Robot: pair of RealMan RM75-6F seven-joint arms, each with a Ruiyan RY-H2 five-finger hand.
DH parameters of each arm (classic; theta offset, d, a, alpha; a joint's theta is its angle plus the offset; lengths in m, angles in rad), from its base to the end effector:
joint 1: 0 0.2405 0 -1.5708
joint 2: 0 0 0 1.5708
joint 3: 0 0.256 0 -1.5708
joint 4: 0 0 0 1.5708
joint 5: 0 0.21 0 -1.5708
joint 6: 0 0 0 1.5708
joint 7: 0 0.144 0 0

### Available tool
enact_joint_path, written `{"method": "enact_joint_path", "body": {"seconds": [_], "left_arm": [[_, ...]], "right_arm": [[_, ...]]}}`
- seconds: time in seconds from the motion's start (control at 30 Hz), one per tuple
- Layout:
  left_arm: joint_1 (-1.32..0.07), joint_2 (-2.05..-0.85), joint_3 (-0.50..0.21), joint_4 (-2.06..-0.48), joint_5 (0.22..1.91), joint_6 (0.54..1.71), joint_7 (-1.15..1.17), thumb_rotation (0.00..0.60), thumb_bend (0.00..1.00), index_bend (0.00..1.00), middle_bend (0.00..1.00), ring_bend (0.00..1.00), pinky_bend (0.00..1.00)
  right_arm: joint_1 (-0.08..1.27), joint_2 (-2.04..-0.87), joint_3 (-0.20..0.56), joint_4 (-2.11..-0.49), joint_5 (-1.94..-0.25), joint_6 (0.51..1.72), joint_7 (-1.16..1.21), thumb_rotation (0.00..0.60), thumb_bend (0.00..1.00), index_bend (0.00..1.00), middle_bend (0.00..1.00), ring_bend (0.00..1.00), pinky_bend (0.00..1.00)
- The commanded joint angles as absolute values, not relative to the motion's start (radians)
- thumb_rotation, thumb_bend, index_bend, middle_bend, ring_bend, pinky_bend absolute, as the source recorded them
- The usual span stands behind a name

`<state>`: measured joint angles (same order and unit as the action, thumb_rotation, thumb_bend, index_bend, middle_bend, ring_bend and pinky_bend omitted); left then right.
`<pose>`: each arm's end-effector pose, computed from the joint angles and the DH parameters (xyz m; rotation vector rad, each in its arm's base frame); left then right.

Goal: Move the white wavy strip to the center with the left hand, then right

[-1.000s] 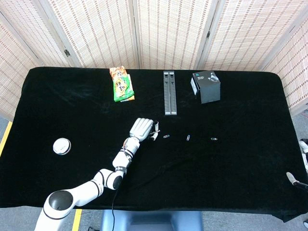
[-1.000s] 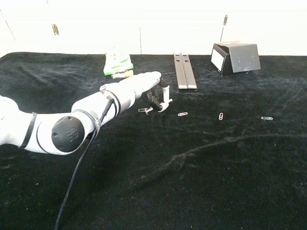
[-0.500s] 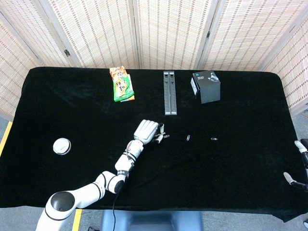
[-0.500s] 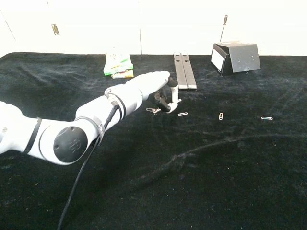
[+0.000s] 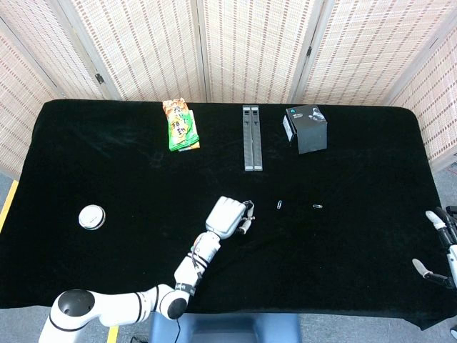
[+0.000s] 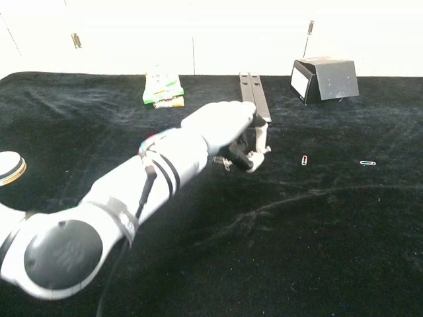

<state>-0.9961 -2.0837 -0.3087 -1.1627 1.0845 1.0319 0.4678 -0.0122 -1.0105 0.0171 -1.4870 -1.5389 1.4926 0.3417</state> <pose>-0.0002 0.3246 -0.1348 -1.9200 -0.8948 -1.1797 -0.3538 -0.1429 0.2045 1.3137 -1.0457 0.9167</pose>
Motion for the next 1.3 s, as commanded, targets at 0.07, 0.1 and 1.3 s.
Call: {"method": "enact_joint_path", "body": {"seconds": [0.07,0.1,1.3], "left_arm": [[-0.977,-2.141,-0.28,-1.188,1.07,1.074,0.531,0.6,0.58,0.82,1.0,1.0,1.0],[-0.975,-2.154,-0.274,-1.188,1.073,1.079,0.54,0.6,0.58,0.82,1.0,1.0,1.0],[-0.911,-2.149,-0.269,-1.277,1.136,1.085,0.637,0.6,0.15,0.0,1.0,1.0,1.0]], "right_arm": [[-0.019,-1.001,0.007,-1.477,-1.556,1.509,0.374,0.6,0.27,0.0,0.0,0.0,0.0],[-0.023,-0.998,0.006,-1.473,-1.557,1.514,0.386,0.6,0.27,0.0,0.0,0.0,0.0],[-0.052,-0.987,0.007,-1.447,-1.559,1.558,0.441,0.6,0.27,0.0,0.0,0.0,0.0]]}}
